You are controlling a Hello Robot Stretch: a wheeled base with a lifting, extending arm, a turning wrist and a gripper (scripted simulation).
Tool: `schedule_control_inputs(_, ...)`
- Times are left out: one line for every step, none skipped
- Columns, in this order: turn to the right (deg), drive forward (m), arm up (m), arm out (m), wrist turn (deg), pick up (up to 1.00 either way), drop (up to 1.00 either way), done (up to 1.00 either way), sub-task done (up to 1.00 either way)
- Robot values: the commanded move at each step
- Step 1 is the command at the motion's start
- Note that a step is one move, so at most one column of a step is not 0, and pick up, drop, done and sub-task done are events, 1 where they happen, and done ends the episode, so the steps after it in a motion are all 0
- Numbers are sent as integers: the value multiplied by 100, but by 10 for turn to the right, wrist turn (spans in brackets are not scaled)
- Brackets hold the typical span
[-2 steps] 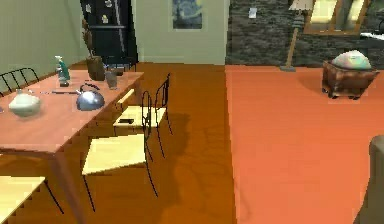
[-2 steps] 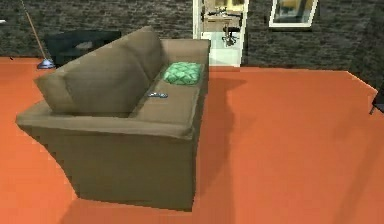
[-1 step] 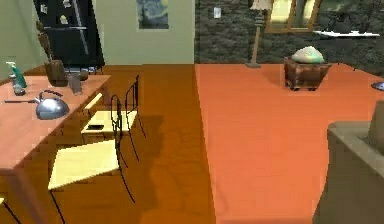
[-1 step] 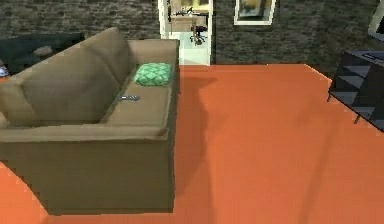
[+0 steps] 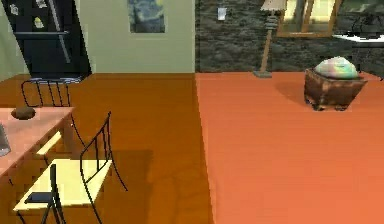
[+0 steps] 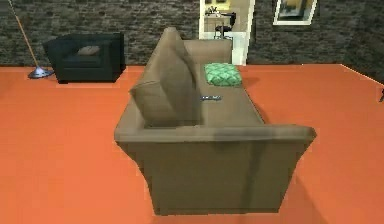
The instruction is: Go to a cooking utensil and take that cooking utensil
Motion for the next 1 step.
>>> schedule_control_inputs(-450, 0, 0, 0, 0, 0, 0, 0, 0)
